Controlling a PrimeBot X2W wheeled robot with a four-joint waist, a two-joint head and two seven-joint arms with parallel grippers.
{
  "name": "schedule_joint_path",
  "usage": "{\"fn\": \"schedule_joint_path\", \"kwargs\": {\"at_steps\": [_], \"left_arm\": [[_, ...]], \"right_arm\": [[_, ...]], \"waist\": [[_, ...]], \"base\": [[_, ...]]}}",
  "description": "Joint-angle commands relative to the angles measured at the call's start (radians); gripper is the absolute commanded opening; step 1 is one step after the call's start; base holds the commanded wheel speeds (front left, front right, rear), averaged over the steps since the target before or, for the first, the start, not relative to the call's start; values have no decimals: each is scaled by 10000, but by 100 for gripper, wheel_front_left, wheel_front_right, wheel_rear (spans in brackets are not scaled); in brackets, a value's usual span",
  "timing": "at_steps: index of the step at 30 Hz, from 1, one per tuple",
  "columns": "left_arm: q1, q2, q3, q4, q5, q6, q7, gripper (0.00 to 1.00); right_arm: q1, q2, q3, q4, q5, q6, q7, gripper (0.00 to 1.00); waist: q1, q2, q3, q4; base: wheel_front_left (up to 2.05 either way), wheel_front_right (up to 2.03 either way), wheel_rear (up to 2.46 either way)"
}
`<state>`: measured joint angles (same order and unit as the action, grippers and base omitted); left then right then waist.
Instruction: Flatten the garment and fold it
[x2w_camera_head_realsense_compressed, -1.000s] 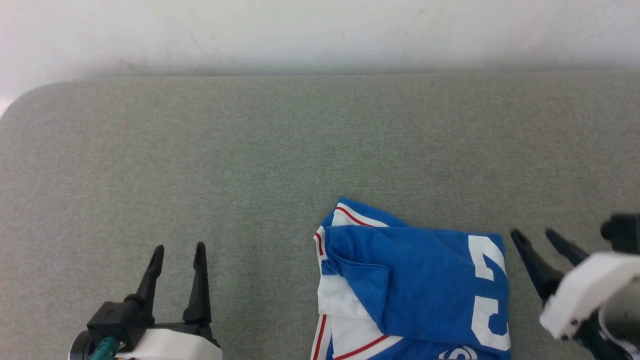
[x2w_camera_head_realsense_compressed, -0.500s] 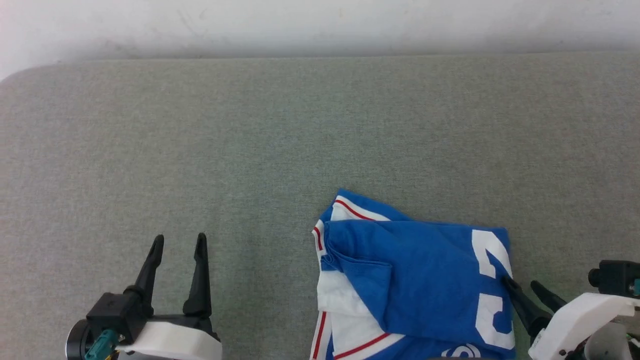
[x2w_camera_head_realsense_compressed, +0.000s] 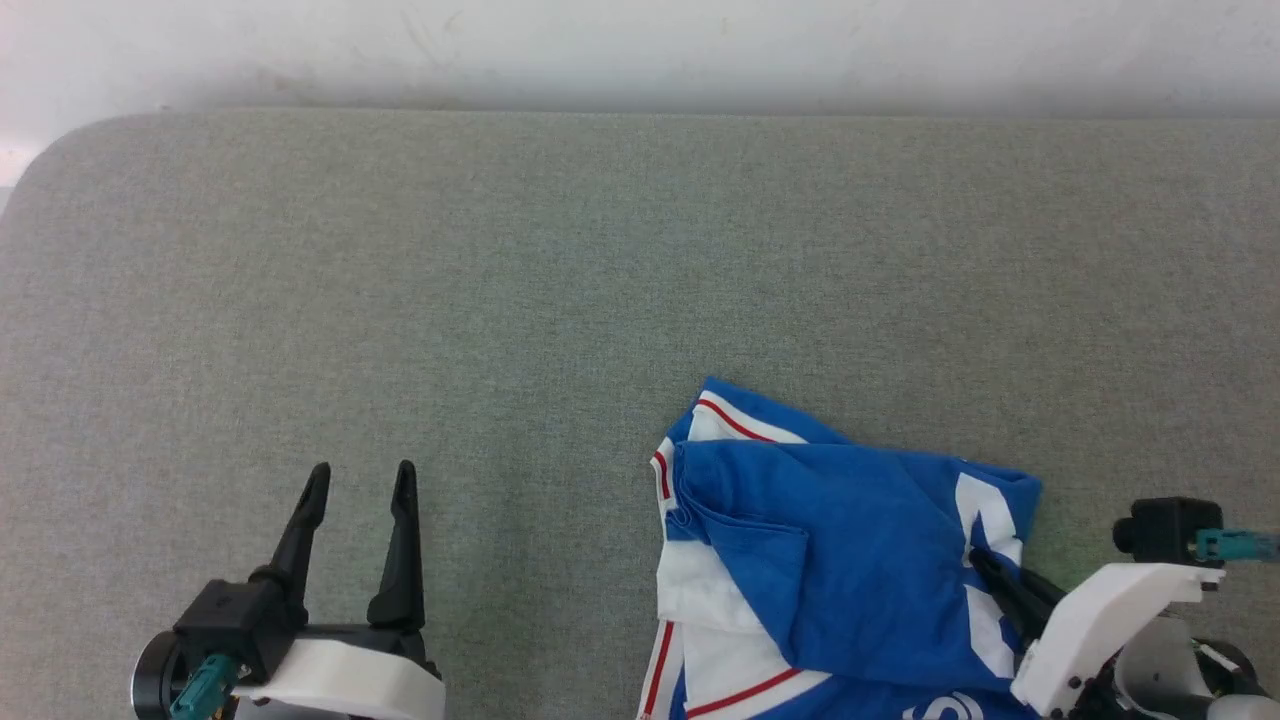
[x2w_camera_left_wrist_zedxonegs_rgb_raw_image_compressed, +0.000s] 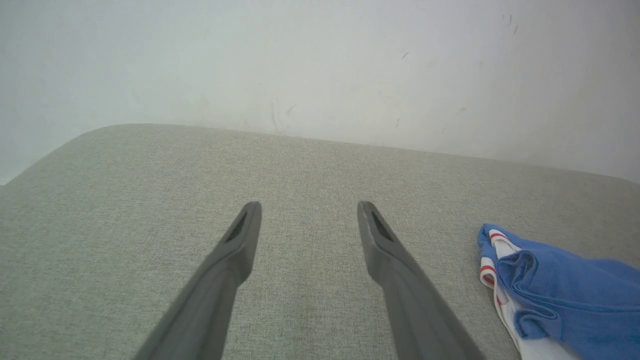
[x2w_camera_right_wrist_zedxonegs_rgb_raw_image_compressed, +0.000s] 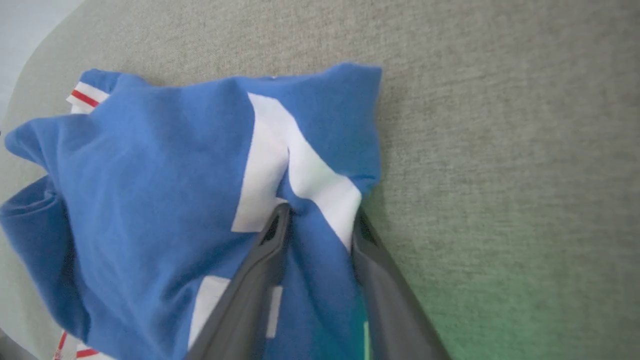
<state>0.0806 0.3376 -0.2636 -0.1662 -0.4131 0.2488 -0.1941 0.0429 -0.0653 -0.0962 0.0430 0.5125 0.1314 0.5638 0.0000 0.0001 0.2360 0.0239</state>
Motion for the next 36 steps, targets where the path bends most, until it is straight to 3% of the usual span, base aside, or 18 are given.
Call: {"fn": "schedule_joint_path", "kwargs": {"at_steps": [1,8,16,27,36], "left_arm": [[-119,-20,-31,-2,28,74,-14,100],[-341,18,60,-57,115,148,-139,100],[-482,84,-20,-258,266,209,-124,100],[-855,272,-110,-424,317,121,119,100],[-1313,628,-136,-852,665,216,563,100]], "right_arm": [[59,150,246,376,-94,-7,225,0],[-441,150,132,242,-428,-7,-111,0],[-1336,-55,-277,-219,-1802,-7,-271,0],[-3113,-1642,251,-12,-2353,-7,-127,0],[-4617,-3349,470,657,-2754,-7,-240,0]], "waist": [[0,-1,9,-4],[0,-1,29,-261],[0,-1,197,-1148],[0,-1,448,-2797],[0,-1,1337,-3508]], "base": [[0,0,0],[0,0,0],[0,0,0],[0,0,0],[0,0,0]]}}
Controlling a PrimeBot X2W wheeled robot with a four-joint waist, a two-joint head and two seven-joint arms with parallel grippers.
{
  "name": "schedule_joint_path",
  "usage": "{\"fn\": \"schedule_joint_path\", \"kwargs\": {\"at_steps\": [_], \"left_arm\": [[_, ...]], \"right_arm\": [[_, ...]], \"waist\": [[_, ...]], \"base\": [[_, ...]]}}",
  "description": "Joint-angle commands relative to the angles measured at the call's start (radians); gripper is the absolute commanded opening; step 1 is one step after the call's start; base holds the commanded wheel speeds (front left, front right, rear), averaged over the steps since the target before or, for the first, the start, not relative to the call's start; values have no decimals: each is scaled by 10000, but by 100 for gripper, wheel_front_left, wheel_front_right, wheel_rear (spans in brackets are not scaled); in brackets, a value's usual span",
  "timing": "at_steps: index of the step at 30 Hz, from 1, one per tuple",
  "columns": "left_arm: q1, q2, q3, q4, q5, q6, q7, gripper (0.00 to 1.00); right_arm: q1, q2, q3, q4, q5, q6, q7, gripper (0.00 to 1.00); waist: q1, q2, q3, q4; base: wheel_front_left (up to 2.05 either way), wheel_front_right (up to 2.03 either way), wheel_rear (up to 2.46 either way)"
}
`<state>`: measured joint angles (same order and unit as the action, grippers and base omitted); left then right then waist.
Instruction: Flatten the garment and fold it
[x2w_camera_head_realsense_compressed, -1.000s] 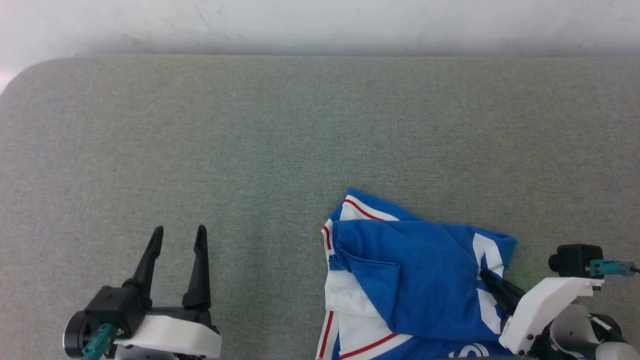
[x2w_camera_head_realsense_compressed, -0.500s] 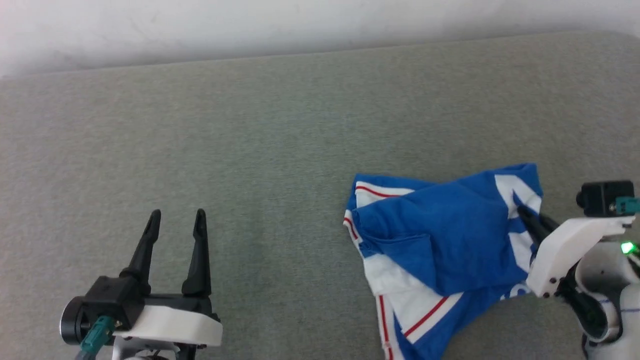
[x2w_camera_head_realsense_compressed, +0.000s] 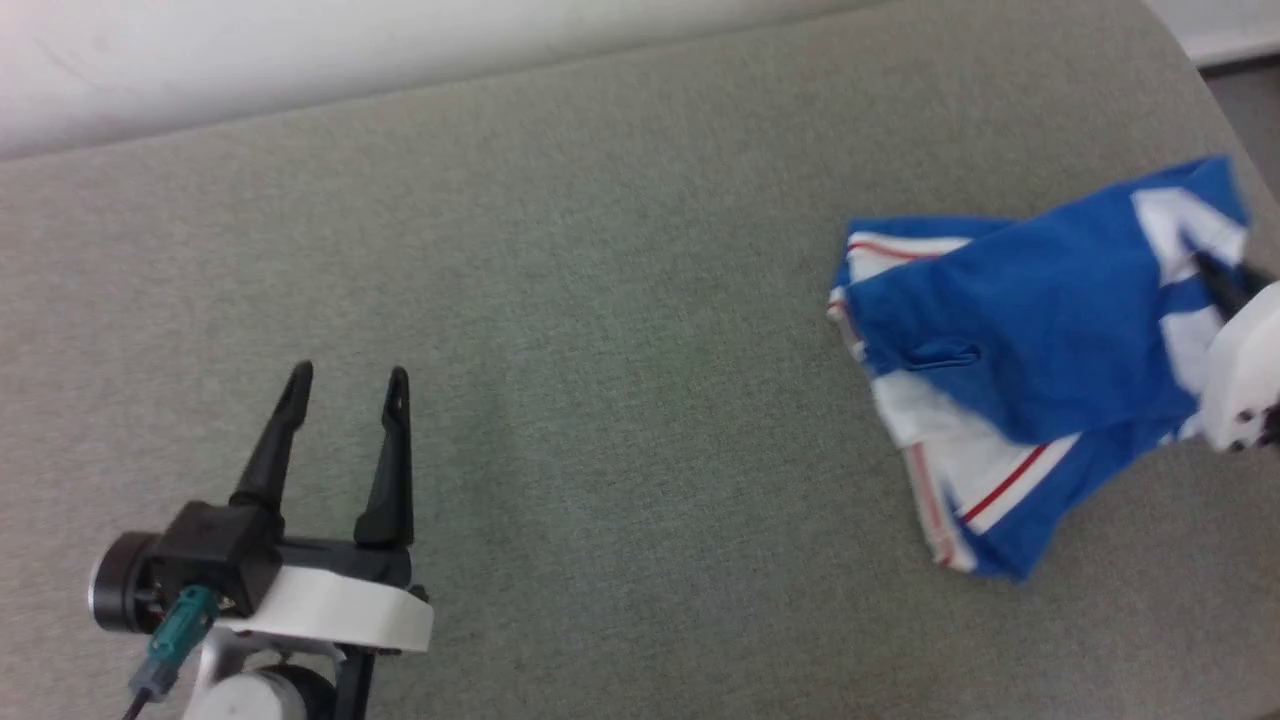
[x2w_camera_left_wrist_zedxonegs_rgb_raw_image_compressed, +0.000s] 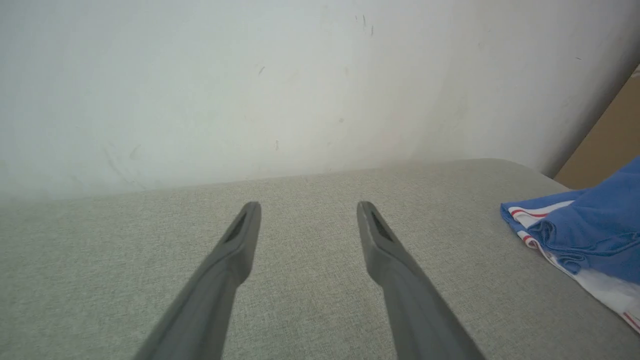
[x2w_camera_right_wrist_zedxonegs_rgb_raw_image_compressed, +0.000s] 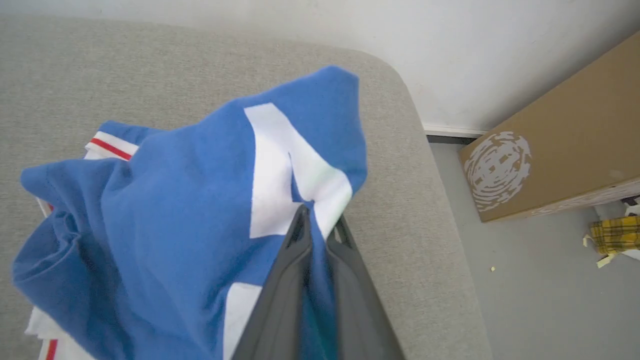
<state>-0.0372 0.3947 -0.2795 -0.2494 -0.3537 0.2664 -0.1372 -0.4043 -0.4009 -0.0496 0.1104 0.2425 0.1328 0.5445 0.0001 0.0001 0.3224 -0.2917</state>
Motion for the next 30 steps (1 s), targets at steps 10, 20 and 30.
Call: {"fn": "schedule_joint_path", "kwargs": {"at_steps": [10,20,30], "left_arm": [[-957,620,102,-989,704,129,481,100],[-1502,792,75,-1392,1174,277,633,100],[-1389,912,160,-1578,1369,487,599,100]], "right_arm": [[-1486,-1508,-298,1614,-697,-21,-1062,0],[-2403,-2060,-861,3702,-1761,-21,-2269,0],[-2739,-1764,-1719,5187,-2727,-21,-3089,0]], "waist": [[-1,-1,2045,-380],[-1,-1,2675,-90],[-1,-1,2832,205]], "base": [[0,0,0],[0,0,0],[0,0,0]]}}
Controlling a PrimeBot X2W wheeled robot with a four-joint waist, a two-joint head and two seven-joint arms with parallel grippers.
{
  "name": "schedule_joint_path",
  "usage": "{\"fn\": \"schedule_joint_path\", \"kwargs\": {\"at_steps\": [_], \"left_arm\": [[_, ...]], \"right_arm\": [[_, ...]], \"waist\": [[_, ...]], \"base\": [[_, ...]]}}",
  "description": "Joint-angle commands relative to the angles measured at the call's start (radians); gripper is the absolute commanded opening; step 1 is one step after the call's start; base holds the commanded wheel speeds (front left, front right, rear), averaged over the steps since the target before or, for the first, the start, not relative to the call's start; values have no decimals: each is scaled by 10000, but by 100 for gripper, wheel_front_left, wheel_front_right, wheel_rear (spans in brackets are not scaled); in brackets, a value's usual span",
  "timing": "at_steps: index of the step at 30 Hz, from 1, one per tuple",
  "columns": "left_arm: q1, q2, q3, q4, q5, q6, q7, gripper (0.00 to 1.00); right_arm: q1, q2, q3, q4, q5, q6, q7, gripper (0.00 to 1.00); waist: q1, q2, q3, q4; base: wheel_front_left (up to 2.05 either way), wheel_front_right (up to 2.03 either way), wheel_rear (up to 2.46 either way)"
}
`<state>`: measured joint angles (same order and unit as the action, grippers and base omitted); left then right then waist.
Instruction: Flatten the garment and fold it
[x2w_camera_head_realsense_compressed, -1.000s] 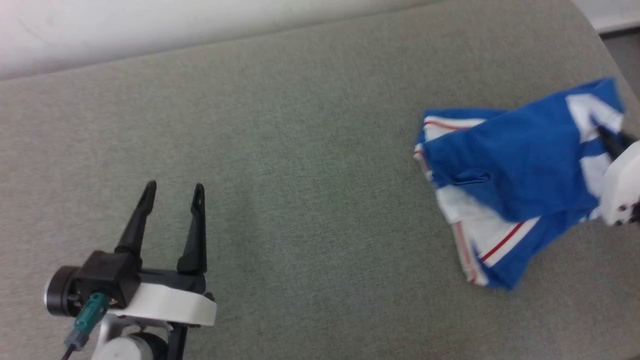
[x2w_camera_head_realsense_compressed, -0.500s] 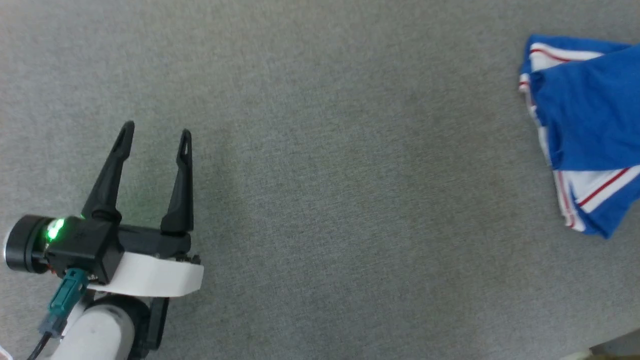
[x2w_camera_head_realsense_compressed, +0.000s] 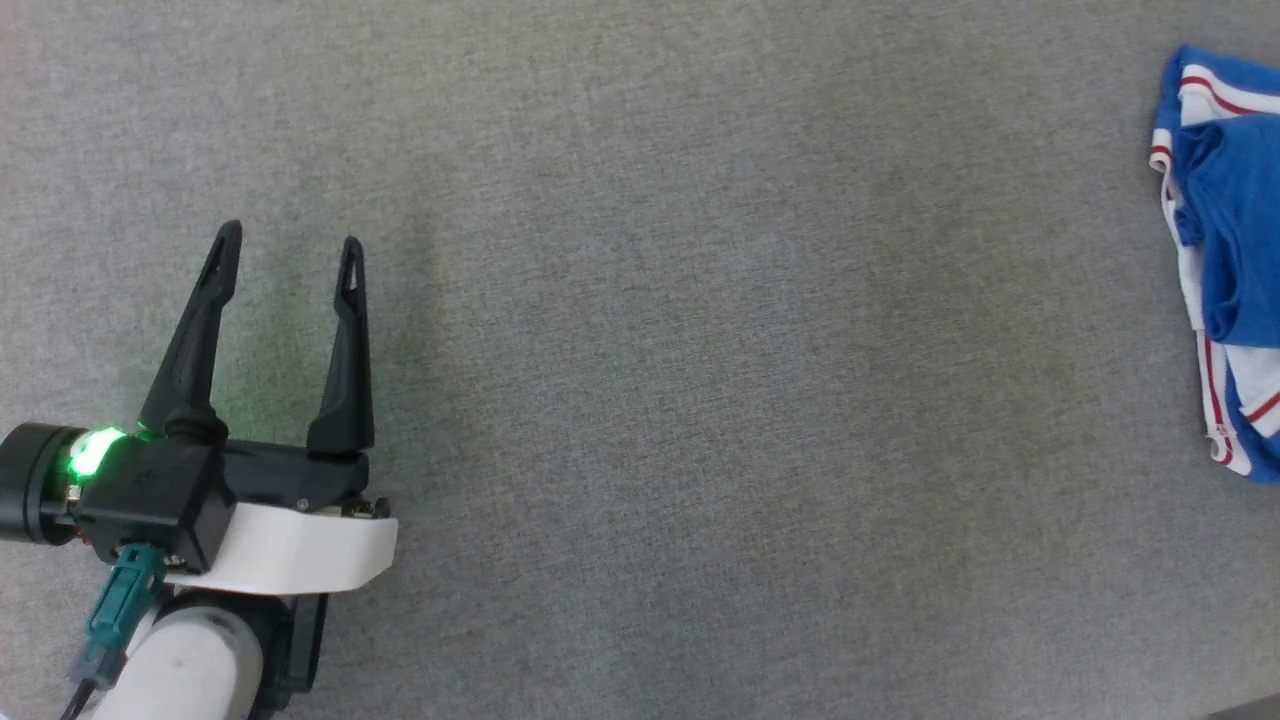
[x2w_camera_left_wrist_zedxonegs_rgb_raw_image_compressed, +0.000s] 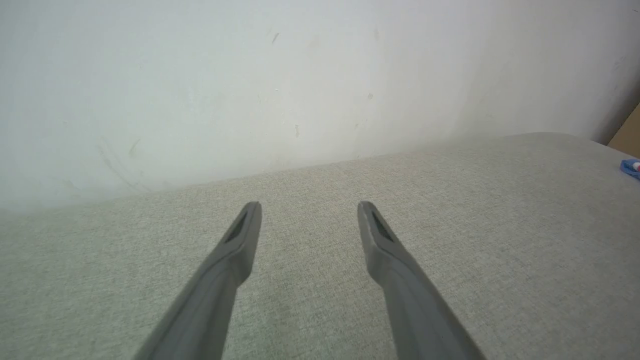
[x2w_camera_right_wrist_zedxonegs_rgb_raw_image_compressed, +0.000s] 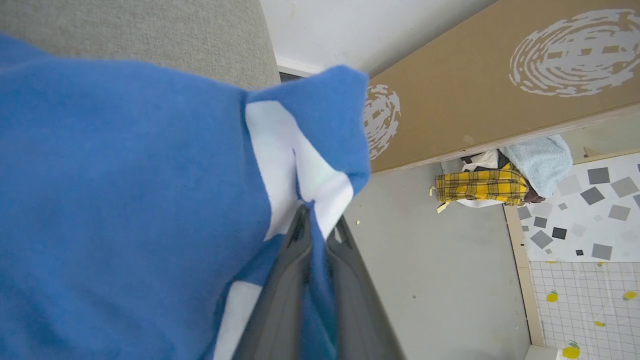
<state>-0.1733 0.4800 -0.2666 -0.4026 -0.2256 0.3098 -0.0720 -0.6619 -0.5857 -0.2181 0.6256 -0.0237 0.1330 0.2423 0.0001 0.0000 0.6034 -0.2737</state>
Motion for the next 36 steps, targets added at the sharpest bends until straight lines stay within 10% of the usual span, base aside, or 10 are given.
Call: {"fn": "schedule_joint_path", "kwargs": {"at_steps": [1,8,10,12,25,36], "left_arm": [[-28,60,36,-71,89,62,-69,100],[-49,-130,90,-142,-217,13,-549,100],[-19,-160,113,-92,-319,-45,-774,100],[-9,-151,112,-52,-283,-104,-1102,100],[638,-829,223,685,-1066,-233,-1765,100],[1191,-1024,74,1634,-877,-351,-1872,100]], "right_arm": [[-209,140,-79,128,-141,-23,-129,2],[-464,375,-235,627,-467,-23,-478,49],[-480,377,-258,712,-530,-23,-539,87],[-456,381,-337,761,-561,-23,-591,100],[705,1179,-1315,164,378,-23,-1585,100],[2844,2716,-648,-2865,1683,-23,-2187,100]], "waist": [[-1,0,32,33],[-1,0,-137,57],[-1,0,-266,62],[-1,0,-400,83],[-1,0,-1818,573],[-1,0,-3152,1151]], "base": [[0,0,0],[0,0,0],[0,0,0],[0,0,0],[0,0,0],[0,0,0]]}}
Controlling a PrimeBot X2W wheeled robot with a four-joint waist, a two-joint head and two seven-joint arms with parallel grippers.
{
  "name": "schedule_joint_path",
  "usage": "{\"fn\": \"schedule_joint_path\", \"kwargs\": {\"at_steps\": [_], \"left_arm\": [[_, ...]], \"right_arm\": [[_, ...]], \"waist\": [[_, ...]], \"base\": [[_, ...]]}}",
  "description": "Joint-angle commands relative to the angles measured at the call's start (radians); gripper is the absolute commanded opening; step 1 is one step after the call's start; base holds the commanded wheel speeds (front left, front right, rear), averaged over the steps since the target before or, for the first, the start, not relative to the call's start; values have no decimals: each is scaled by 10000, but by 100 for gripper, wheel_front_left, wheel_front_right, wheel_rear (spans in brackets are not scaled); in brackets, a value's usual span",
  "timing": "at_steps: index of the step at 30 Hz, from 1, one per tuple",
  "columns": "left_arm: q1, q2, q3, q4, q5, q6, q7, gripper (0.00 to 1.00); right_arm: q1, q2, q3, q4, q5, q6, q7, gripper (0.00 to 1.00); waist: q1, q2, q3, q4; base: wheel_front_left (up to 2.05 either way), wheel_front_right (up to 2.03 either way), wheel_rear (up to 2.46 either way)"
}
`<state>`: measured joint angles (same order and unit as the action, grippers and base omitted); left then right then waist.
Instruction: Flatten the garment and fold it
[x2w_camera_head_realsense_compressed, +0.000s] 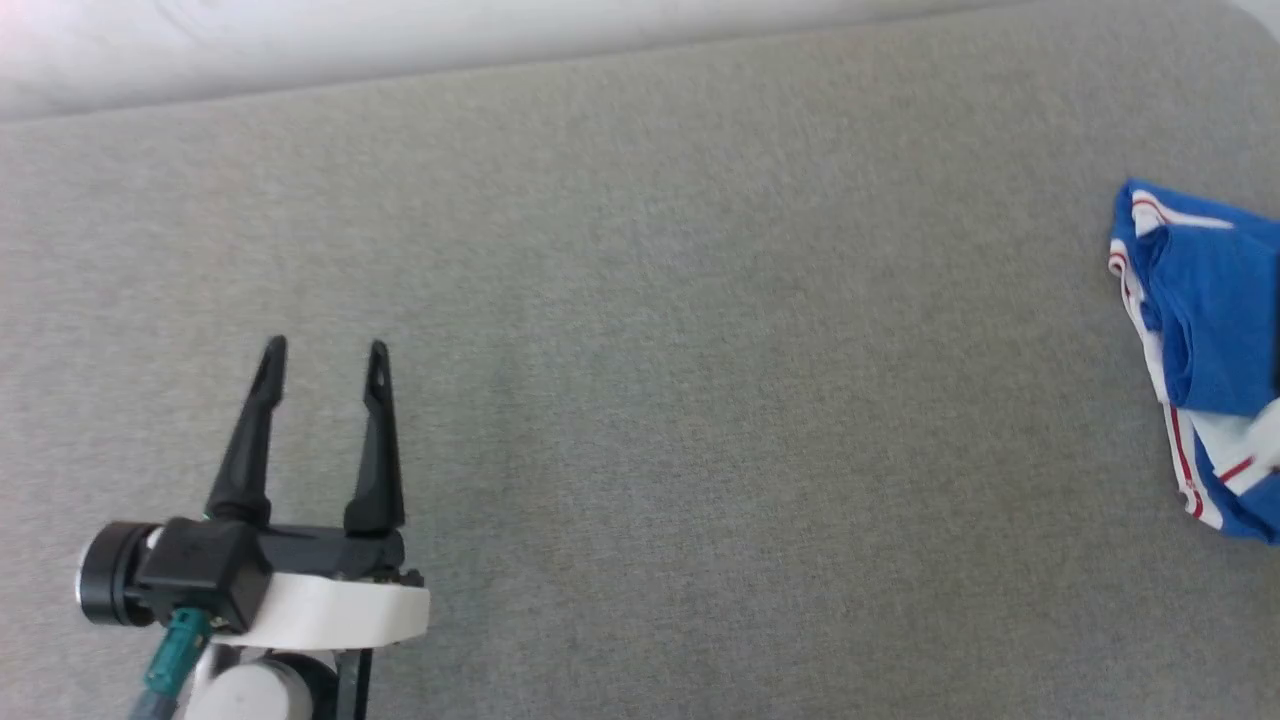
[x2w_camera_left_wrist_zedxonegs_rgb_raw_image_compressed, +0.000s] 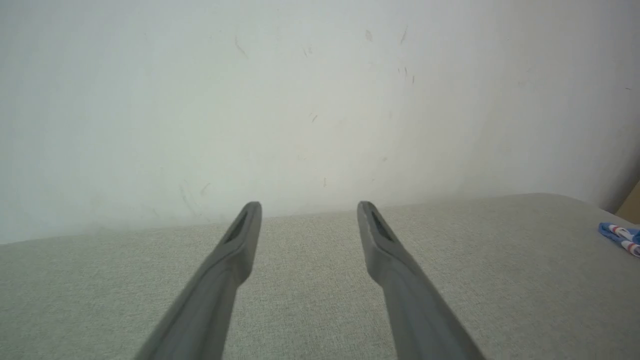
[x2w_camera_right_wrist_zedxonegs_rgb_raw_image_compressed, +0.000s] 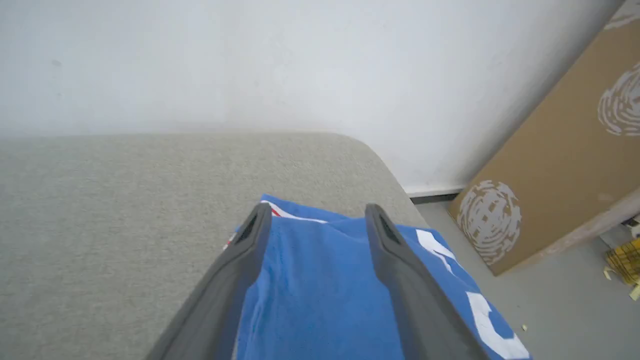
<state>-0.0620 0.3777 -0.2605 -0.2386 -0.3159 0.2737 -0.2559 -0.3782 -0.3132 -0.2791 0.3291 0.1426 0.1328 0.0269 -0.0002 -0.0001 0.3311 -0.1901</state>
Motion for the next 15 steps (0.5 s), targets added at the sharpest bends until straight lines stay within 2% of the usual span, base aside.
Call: {"fn": "schedule_joint_path", "kwargs": {"at_steps": [1,10,15], "left_arm": [[110,-24,-37,71,120,37,-37,100],[727,-459,-109,473,127,89,-55,100],[1182,-679,-37,649,-28,12,-57,100]], "right_arm": [[199,120,64,-224,90,-21,-92,100],[2047,1742,407,-2781,-49,-21,-1099,100],[2960,2274,781,-3524,-445,-21,-1723,100]], "waist": [[2,1,-539,356],[2,1,-1604,715],[2,1,-2131,830]], "base": [[0,0,0],[0,0,0],[0,0,0]]}}
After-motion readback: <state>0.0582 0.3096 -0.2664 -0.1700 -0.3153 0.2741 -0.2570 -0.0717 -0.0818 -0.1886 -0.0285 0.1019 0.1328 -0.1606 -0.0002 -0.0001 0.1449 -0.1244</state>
